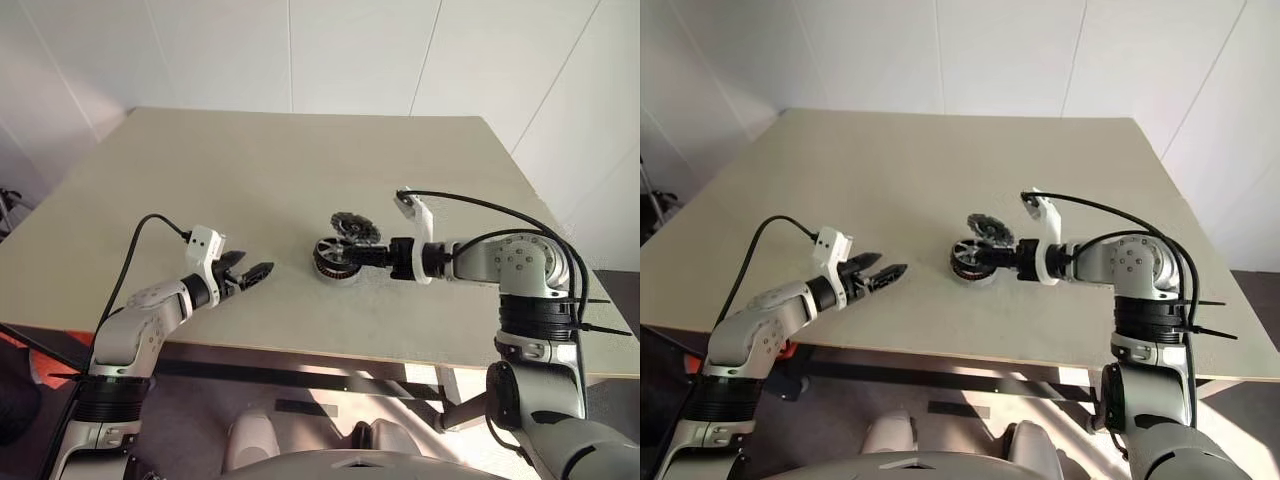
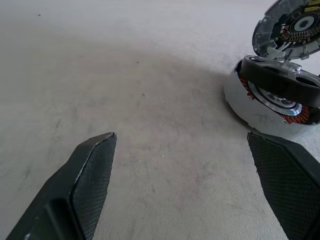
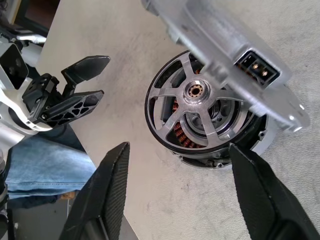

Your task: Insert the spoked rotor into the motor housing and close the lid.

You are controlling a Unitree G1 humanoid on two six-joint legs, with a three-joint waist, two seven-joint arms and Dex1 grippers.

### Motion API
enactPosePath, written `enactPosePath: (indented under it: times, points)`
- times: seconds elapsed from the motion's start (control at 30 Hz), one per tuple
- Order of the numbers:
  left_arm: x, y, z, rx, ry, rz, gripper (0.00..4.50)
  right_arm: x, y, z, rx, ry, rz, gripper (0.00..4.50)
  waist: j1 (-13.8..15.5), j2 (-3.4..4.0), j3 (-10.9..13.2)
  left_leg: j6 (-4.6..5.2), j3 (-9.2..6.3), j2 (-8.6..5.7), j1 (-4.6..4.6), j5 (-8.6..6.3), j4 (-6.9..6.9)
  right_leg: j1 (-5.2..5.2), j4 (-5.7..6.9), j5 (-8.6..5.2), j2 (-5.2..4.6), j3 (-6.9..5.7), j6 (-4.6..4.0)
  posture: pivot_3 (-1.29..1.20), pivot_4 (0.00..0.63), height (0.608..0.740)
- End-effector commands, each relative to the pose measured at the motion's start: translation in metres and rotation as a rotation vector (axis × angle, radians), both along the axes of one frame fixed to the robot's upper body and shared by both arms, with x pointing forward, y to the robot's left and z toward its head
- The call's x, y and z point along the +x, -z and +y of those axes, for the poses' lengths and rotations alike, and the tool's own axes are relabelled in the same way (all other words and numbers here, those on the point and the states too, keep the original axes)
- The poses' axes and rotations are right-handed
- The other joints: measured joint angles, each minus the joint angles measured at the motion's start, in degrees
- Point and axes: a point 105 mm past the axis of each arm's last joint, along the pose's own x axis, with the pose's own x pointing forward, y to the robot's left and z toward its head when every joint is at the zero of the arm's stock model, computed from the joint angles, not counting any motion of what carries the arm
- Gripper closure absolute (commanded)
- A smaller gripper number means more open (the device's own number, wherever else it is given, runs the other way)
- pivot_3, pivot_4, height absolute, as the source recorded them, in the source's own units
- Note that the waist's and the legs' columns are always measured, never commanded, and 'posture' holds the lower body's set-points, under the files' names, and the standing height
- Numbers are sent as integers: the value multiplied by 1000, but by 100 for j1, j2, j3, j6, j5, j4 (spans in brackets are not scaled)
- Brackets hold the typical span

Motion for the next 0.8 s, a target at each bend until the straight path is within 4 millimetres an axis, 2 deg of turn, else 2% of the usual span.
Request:
enactPosePath:
  times: [0.03,0.2,0.27,0.47,0.8]
  points:
    - [3,-14,-1,4,9,-56,68,4,-13,4,-11,-16,-98,1938,0,0,0,-1,0,0,2,0,0,0,1,-1,0,0,1,0,0,740]
    - [2,-13,0,7,7,-55,68,2,-22,12,-2,-56,-162,3756,5,0,0,-1,0,0,0,1,0,0,2,1,0,0,-2,0,0,740]
    - [2,-13,0,6,6,-55,68,1,-23,13,-10,-69,-180,4449,5,0,0,0,0,0,-1,0,0,0,1,16,0,0,-27,0,0,740]
    - [2,-12,0,7,7,-55,68,-1,-28,17,0,-91,-201,4482,5,0,0,3,0,0,-2,-2,0,0,-1,17,0,0,-29,0,0,740]
    - [4,-13,0,10,5,-56,68,18,-18,35,-12,-61,-232,4482,-5,0,0,3,0,0,-1,-2,0,-1,0,16,0,0,-28,0,0,740]
